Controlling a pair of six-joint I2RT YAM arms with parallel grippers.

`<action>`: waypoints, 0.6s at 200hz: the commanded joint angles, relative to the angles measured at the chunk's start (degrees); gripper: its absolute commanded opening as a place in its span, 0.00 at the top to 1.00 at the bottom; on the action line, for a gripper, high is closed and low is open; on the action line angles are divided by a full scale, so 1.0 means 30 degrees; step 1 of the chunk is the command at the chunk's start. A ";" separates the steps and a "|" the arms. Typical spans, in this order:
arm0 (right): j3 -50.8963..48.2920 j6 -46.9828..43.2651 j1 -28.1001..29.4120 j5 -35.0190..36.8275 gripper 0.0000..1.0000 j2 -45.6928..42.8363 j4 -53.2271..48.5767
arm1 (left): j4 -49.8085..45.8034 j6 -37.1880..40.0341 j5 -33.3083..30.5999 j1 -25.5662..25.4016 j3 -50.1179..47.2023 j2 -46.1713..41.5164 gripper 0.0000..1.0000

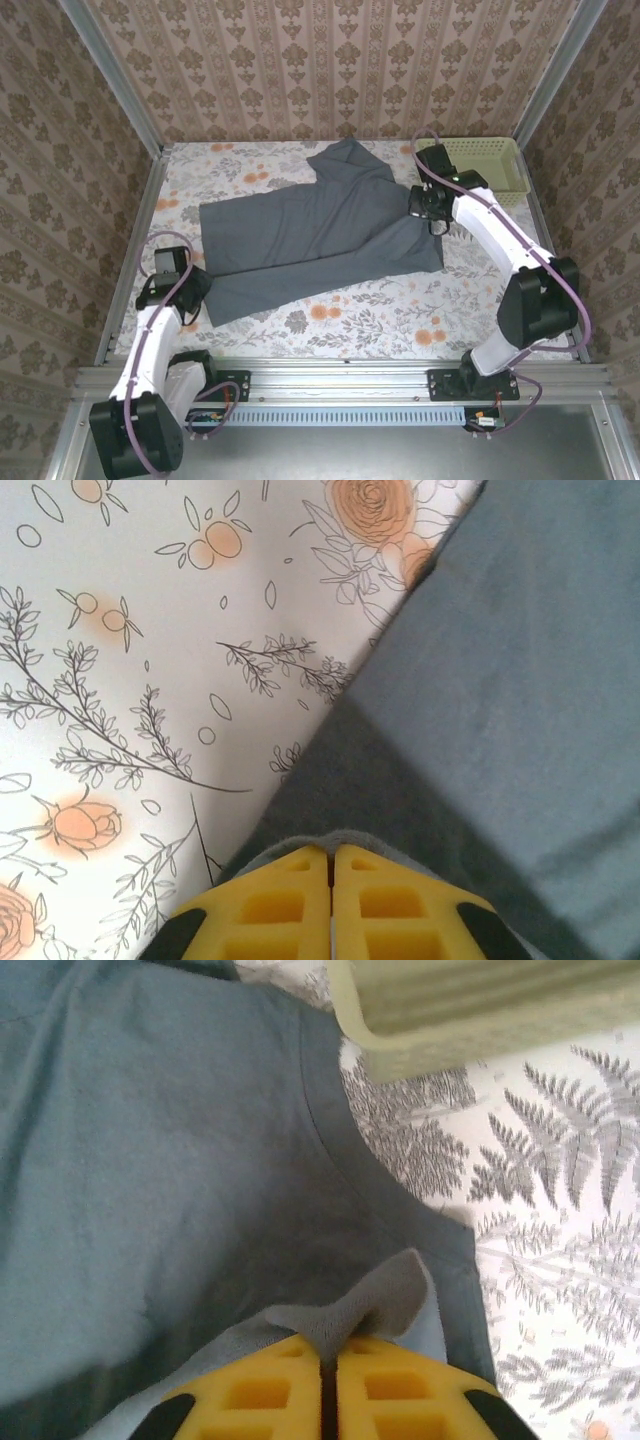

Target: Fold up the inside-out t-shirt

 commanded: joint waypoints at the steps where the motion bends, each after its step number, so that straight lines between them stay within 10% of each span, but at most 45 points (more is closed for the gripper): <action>1: 0.1318 -0.0663 0.0079 0.0196 0.81 0.1025 0.0446 | 0.0869 0.0391 -0.0654 -0.0103 0.0790 0.0911 0.83; 68: 0.4626 -0.2062 0.0011 0.0785 0.47 0.2683 -0.1155 | -0.1306 0.2671 -0.0607 -0.0729 0.4151 0.1876 0.35; 120: -0.4298 -0.0242 0.0327 -0.3798 0.45 -0.2367 0.1637 | -0.0251 0.1539 -0.0941 -0.8460 0.3192 0.3120 0.32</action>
